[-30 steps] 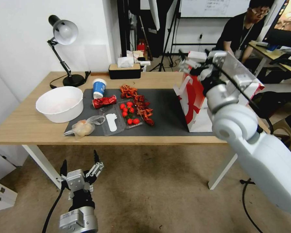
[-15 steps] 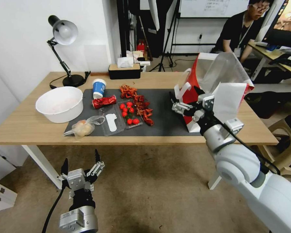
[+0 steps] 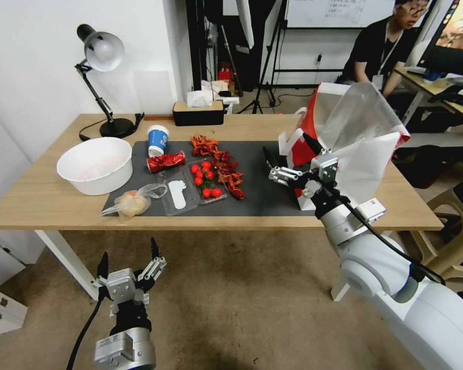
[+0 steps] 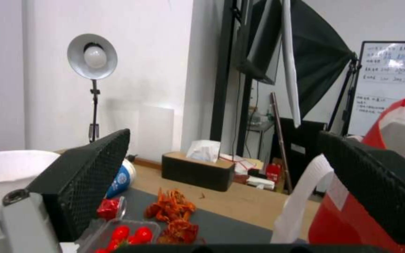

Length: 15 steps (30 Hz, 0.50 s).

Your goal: Pick up the trash from the table and place it into the takeout bag.

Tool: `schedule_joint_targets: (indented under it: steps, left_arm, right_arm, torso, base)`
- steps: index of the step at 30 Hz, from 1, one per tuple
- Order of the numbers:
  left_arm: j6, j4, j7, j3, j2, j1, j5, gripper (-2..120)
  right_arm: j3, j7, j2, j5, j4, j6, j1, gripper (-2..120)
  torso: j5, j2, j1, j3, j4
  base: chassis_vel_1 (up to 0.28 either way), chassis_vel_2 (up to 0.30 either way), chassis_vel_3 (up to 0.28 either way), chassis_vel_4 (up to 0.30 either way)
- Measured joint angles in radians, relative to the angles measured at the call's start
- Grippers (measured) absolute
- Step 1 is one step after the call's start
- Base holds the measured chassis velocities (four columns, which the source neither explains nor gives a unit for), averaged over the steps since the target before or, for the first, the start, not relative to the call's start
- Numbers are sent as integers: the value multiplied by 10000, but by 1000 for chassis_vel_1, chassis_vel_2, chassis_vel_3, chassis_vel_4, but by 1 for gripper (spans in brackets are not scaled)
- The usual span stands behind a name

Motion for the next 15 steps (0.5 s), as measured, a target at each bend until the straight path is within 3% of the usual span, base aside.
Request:
schedule_joint_targets:
  steps: [15]
  left_arm:
    - [2, 92, -13, -24, -44, -48, -34, 100]
  right_arm:
    - [78, 122, 1, -627, 465, 360, -324, 100]
  torso:
    - [0, 0, 0, 0, 0]
  base:
    - [0, 0, 0, 0]
